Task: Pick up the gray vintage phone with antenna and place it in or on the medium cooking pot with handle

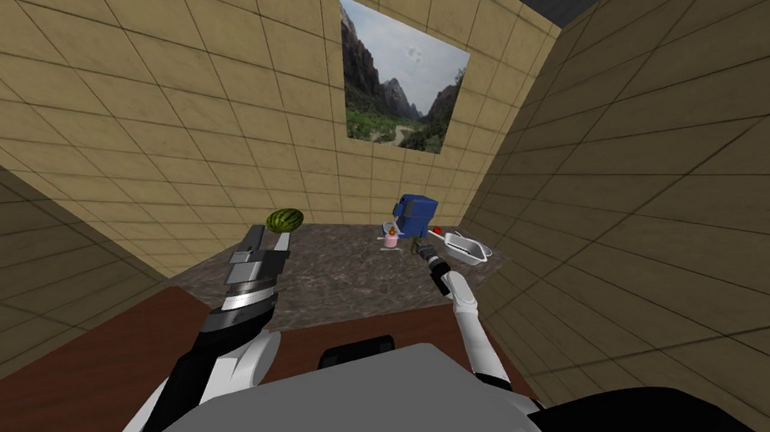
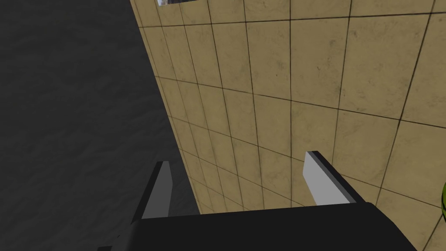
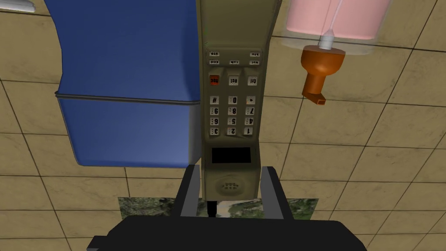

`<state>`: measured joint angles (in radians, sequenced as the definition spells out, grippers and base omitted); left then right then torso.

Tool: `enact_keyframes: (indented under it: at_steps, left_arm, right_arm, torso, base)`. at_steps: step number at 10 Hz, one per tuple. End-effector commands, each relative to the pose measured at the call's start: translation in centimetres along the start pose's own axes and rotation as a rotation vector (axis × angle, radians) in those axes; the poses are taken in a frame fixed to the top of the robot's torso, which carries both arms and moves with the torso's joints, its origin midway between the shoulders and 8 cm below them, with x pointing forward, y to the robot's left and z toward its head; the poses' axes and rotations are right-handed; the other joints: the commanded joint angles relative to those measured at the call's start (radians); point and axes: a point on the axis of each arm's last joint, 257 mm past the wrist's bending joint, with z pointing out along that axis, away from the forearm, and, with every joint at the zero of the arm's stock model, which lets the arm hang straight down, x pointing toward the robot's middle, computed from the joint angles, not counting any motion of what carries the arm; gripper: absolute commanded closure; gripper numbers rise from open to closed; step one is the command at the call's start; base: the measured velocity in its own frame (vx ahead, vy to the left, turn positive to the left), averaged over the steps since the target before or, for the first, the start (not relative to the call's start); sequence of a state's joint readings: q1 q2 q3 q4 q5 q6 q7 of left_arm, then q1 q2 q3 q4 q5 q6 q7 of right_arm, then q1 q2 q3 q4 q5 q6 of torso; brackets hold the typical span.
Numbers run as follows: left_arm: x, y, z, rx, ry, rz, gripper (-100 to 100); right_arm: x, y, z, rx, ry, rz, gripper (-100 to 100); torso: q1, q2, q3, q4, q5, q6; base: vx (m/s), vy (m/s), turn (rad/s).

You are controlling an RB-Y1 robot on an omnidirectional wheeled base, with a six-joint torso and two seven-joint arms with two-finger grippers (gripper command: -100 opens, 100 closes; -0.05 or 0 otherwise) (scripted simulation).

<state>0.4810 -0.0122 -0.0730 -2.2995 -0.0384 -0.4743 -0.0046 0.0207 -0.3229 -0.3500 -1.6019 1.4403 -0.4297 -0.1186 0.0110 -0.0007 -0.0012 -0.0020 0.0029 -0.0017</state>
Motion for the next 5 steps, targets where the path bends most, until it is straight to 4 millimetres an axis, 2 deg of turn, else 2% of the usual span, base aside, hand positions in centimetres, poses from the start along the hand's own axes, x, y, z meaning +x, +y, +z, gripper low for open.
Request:
enact_keyframes:
  at_steps: [1, 3, 5]
  left_arm:
    - [0.0, 0.0, 0.0, 0.000, 0.000, 0.000, 0]
    - [0.0, 0.0, 0.0, 0.000, 0.000, 0.000, 0]
    - [0.0, 0.0, 0.0, 0.000, 0.000, 0.000, 0]
  right_arm:
    - [-1.1, -1.1, 0.0, -0.004, -0.010, -0.005, 100]
    - [-2.7, -2.2, 0.2, -0.011, -0.021, -0.010, 100]
    - [-4.3, -3.3, 0.3, -0.018, -0.031, -0.012, 100]
  torso:
    - [0.000, 0.000, 0.000, 0.000, 0.000, 0.000]
    - [-0.007, 0.000, 0.000, 0.000, -0.002, 0.001]
    - [-0.011, -0.001, 0.000, 0.000, -0.003, 0.001]
  base:
    - [0.034, 0.043, 0.012]
    - [0.047, 0.006, 0.007]
    - [0.056, -0.028, -0.003]
